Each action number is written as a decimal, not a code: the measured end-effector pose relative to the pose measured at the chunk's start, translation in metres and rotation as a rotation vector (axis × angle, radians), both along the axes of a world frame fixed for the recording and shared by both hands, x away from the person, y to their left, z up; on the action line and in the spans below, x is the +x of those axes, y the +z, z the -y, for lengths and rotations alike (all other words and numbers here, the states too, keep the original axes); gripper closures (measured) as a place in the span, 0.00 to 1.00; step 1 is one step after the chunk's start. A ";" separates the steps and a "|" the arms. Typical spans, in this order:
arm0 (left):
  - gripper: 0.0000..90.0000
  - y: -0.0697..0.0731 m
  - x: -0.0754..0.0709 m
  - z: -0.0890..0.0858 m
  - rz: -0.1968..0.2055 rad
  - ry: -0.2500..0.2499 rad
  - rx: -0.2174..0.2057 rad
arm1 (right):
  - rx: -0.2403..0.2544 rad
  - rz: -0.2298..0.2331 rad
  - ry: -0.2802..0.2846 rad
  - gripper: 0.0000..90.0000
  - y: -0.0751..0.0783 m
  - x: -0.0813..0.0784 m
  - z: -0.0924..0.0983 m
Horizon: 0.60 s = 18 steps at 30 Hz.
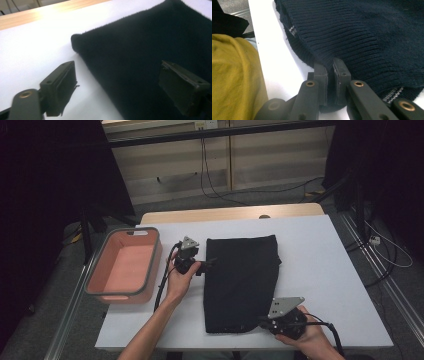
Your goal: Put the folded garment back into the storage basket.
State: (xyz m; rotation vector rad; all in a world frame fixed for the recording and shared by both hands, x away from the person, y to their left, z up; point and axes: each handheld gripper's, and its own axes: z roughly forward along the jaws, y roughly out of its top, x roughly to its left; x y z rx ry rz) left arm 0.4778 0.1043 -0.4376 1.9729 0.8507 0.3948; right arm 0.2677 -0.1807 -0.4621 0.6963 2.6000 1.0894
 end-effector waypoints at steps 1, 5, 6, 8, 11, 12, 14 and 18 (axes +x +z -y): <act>0.14 0.000 0.003 0.001 0.008 -0.006 -0.010 | 0.002 0.001 0.002 0.93 0.000 0.000 0.000; 0.14 0.003 0.015 0.005 0.021 0.001 -0.021 | 0.004 0.003 0.002 0.93 0.000 0.000 0.000; 0.14 0.003 0.018 0.006 0.019 0.004 -0.029 | 0.004 0.003 0.002 0.93 0.000 0.000 0.000; 0.13 0.004 0.025 0.006 0.023 0.027 -0.038 | 0.006 0.000 0.000 0.93 0.000 0.000 0.001; 0.12 0.002 0.037 0.007 0.006 0.057 -0.047 | 0.011 -0.002 0.004 0.93 -0.001 0.001 0.001; 0.12 0.001 0.041 0.007 0.003 0.063 -0.057 | 0.011 -0.002 0.004 0.93 -0.001 0.001 0.001; 0.12 -0.001 0.050 0.008 -0.015 0.081 -0.053 | 0.013 -0.003 0.005 0.93 -0.001 0.001 0.001; 0.16 -0.007 0.061 0.009 -0.047 0.107 -0.045 | 0.017 -0.005 0.008 0.93 -0.001 0.002 0.002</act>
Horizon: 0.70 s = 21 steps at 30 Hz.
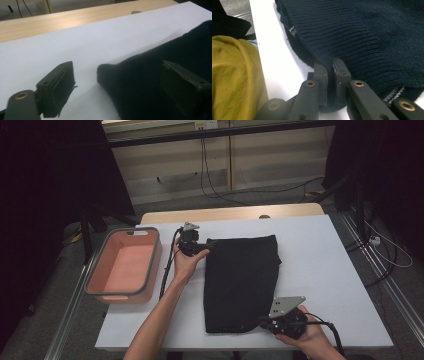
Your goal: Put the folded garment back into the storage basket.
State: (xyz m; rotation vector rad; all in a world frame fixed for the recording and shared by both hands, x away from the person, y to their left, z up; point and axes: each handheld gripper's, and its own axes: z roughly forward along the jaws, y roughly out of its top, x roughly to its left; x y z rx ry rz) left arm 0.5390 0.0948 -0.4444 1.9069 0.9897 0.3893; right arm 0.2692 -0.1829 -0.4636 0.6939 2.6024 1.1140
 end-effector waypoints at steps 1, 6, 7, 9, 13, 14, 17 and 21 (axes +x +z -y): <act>0.20 -0.001 0.002 0.000 -0.009 -0.001 0.004 | -0.002 0.001 0.001 0.93 0.000 0.000 0.000; 0.31 -0.007 0.005 0.005 -0.055 -0.015 0.009 | -0.006 0.003 0.002 0.93 0.000 0.000 0.000; 0.39 -0.008 0.005 0.006 -0.062 -0.011 0.012 | -0.007 0.003 -0.001 0.93 0.000 -0.001 -0.001; 0.46 -0.012 0.006 0.006 -0.084 -0.023 0.012 | -0.010 0.003 -0.001 0.93 0.000 0.000 -0.001; 0.53 -0.020 0.007 0.007 -0.119 -0.034 0.014 | -0.011 0.001 -0.004 0.93 0.001 -0.001 -0.002; 0.53 -0.021 0.008 0.006 -0.131 -0.041 0.014 | -0.011 0.001 -0.004 0.93 0.001 -0.001 -0.002; 0.55 -0.025 0.009 0.007 -0.145 -0.040 -0.005 | -0.012 0.000 -0.004 0.93 0.001 -0.001 -0.002; 0.56 -0.025 0.010 0.006 -0.146 -0.050 -0.007 | -0.011 0.004 0.000 0.93 0.000 0.000 -0.001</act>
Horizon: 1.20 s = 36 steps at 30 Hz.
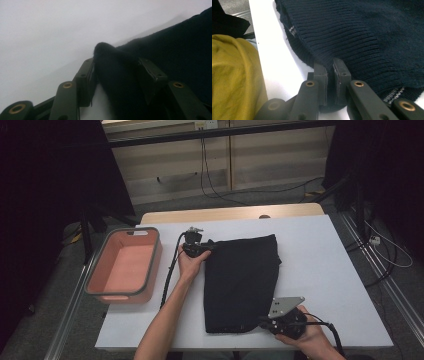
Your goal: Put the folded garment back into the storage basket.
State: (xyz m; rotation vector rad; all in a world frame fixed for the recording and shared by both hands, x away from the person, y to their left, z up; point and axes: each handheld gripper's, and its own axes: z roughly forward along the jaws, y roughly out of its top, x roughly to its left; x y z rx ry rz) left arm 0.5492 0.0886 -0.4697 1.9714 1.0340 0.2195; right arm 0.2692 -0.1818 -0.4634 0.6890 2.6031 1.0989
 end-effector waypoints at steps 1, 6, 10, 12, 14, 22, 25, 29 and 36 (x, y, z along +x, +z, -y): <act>0.56 0.000 0.000 0.000 0.000 0.002 -0.002 | 0.000 0.000 0.000 0.93 0.000 0.000 0.000; 0.55 0.000 0.000 0.001 0.000 0.005 -0.001 | 0.007 -0.007 0.003 0.93 0.000 0.001 0.001; 0.57 0.000 0.000 0.002 -0.008 0.001 -0.008 | 0.007 -0.006 0.003 0.93 0.000 0.001 0.001; 0.61 0.000 0.000 0.002 -0.007 -0.016 -0.005 | 0.005 -0.001 0.003 0.93 0.000 0.001 0.001; 0.62 0.000 0.000 0.002 -0.010 -0.017 -0.010 | 0.001 0.001 0.003 0.93 0.000 0.000 0.000; 0.84 0.002 0.000 0.001 -0.020 -0.036 -0.027 | -0.001 0.008 -0.005 0.93 0.001 0.000 -0.002; 0.87 0.003 0.000 0.000 -0.015 -0.033 -0.041 | 0.001 0.014 -0.005 0.93 0.001 0.000 -0.002; 0.88 0.007 0.000 -0.001 -0.017 -0.023 -0.072 | 0.009 0.021 -0.008 0.93 0.001 0.000 -0.002; 0.89 0.012 0.001 -0.002 -0.005 -0.013 -0.097 | 0.042 0.030 -0.005 0.93 0.006 0.001 -0.001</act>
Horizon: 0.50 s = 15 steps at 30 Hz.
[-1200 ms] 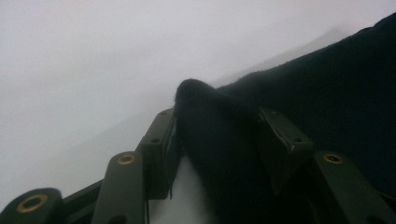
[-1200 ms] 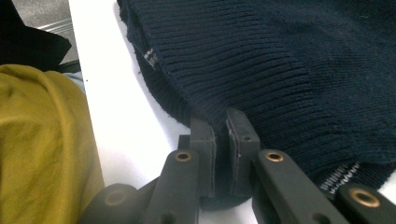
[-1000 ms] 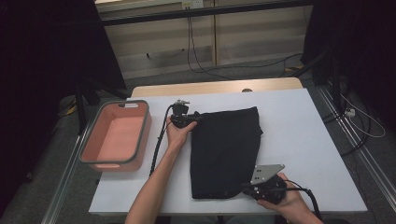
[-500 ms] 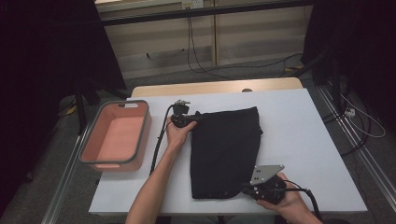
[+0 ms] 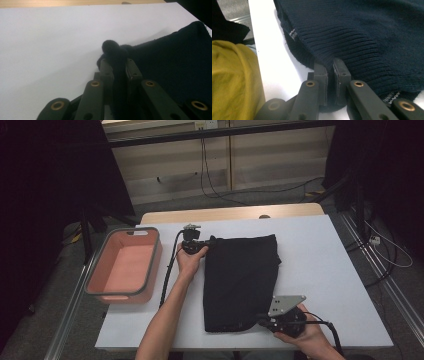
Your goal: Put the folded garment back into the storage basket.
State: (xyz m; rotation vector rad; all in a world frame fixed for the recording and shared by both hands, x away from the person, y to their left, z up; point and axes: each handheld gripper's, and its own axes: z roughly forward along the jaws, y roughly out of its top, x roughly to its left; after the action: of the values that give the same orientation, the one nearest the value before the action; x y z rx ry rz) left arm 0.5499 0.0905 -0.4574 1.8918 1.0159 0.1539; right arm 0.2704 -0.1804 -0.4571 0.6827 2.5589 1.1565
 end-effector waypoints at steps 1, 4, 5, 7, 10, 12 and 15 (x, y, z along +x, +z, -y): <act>0.89 0.002 -0.001 0.000 0.004 0.003 -0.005 | 0.000 0.000 0.000 0.93 0.000 0.000 0.000; 0.89 0.008 -0.003 -0.001 0.018 0.003 -0.017 | 0.024 0.016 -0.002 0.93 0.006 -0.001 0.000; 0.89 0.010 -0.003 -0.001 0.021 0.003 -0.018 | 0.024 0.016 -0.002 0.93 0.006 -0.001 0.000; 0.89 0.014 -0.004 -0.001 0.030 0.001 -0.029 | 0.035 0.027 -0.005 0.93 0.009 -0.003 0.000; 0.89 0.018 -0.004 -0.001 0.038 0.003 -0.036 | 0.040 0.036 -0.005 0.93 0.010 -0.003 0.000; 0.89 0.022 -0.005 -0.002 0.044 -0.003 -0.039 | 0.047 0.039 -0.006 0.93 0.012 -0.003 0.000; 0.89 0.027 -0.005 -0.003 0.054 -0.004 -0.047 | 0.056 0.053 -0.006 0.93 0.015 -0.003 -0.001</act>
State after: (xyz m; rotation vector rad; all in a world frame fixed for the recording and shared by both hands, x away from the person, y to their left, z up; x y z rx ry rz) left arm 0.5447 0.0936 -0.4299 1.8381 0.9712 0.1761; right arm 0.2678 -0.1792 -0.4421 0.6627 2.4880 1.2314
